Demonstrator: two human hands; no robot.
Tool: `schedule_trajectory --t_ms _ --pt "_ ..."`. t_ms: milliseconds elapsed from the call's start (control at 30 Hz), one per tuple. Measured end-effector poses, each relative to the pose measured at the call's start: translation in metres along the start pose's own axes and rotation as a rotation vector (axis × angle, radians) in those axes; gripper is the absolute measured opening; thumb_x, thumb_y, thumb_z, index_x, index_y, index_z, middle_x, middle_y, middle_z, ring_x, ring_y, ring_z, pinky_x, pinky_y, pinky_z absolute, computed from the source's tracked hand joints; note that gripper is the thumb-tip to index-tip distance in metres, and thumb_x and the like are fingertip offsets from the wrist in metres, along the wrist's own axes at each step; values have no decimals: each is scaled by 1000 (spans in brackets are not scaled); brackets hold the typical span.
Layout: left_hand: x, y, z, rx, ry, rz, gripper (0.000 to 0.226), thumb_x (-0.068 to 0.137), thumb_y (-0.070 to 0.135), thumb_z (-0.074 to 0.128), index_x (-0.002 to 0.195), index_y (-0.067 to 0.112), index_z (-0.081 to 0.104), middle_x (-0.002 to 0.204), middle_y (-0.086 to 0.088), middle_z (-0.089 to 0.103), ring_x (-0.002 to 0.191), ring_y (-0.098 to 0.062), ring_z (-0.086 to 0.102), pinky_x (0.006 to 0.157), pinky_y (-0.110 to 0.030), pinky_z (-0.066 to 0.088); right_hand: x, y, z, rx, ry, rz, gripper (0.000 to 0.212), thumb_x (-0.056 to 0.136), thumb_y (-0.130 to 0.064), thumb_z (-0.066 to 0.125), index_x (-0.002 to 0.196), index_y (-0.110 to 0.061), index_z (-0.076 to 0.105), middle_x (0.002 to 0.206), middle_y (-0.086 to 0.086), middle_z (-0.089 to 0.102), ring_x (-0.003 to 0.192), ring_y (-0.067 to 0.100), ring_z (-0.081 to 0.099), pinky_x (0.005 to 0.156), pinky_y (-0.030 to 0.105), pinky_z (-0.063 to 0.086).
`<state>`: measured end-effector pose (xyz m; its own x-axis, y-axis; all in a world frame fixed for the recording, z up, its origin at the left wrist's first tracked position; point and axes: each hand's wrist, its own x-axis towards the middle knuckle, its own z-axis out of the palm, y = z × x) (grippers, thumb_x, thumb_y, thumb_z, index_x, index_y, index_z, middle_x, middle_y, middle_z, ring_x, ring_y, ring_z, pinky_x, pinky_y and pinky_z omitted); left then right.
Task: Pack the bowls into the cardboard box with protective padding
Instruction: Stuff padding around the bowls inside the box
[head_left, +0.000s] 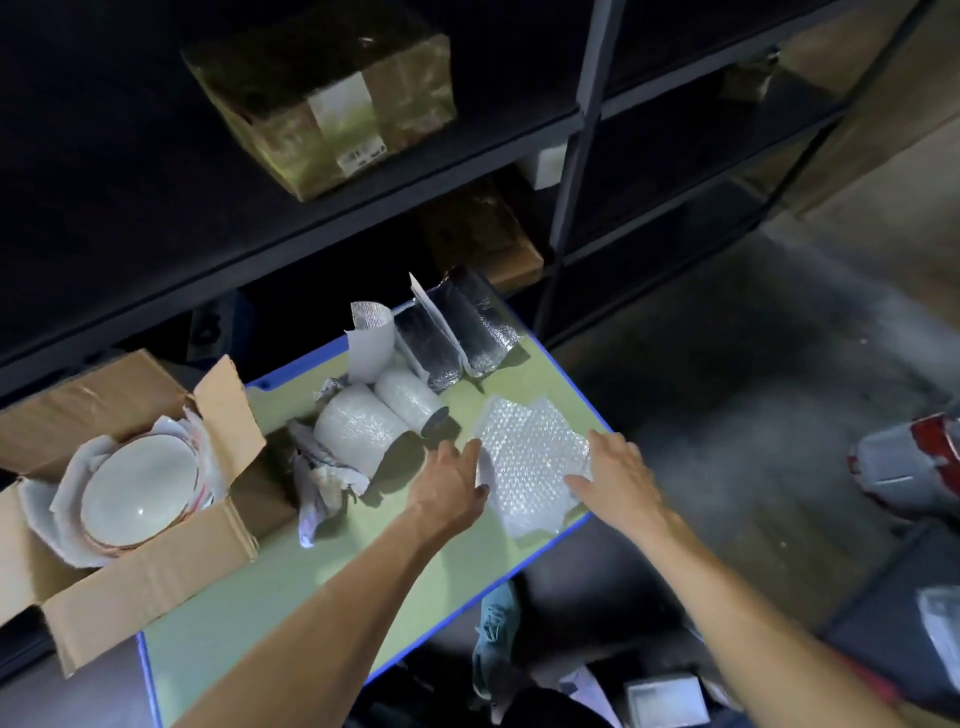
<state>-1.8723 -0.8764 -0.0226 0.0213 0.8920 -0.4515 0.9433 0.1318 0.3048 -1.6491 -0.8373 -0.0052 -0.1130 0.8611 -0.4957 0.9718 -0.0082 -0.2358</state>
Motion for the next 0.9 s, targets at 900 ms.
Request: schedule_trajectory --t_ms 900 --pt "-48 -16 -59 -804 329 -227 13 92 10 50 86 19 56 73 -3 67 64 -10 70 45 -17 41 13 -33 -20 397 68 -31 62 89 -44 64 141 -20 42 129 -1 61 121 23 55 95 36 44"
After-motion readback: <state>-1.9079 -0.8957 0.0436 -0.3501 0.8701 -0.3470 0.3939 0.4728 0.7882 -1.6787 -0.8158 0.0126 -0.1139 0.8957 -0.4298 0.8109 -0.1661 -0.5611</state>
